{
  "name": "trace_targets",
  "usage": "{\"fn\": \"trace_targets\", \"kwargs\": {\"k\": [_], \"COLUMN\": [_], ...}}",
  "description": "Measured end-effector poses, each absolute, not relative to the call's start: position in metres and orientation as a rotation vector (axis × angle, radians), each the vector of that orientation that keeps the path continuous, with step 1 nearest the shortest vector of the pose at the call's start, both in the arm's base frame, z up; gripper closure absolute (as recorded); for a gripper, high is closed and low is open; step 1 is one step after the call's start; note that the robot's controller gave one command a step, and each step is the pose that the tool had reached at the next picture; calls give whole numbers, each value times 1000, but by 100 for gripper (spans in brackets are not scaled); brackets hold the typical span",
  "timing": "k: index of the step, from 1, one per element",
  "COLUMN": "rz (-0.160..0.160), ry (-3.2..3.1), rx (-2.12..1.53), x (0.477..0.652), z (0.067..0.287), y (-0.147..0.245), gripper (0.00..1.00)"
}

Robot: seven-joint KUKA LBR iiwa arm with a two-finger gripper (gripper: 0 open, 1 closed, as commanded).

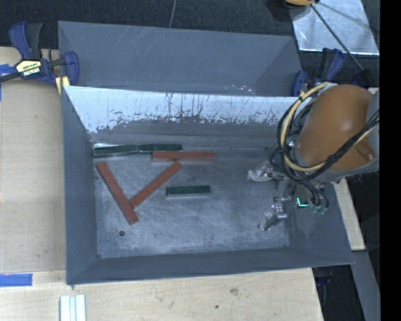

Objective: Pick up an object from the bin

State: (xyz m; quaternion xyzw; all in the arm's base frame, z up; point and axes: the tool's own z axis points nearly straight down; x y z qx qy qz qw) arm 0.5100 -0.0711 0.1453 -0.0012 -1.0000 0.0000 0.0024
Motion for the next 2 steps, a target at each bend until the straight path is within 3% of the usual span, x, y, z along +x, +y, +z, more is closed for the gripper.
{"fn": "trace_targets", "kwargs": {"k": [1, 2], "rz": [1, 2], "ry": [-3144, -3144], "rx": [0, 111], "x": [512, 535], "z": [149, 140], "y": [-71, -16], "gripper": [0, 0]}}
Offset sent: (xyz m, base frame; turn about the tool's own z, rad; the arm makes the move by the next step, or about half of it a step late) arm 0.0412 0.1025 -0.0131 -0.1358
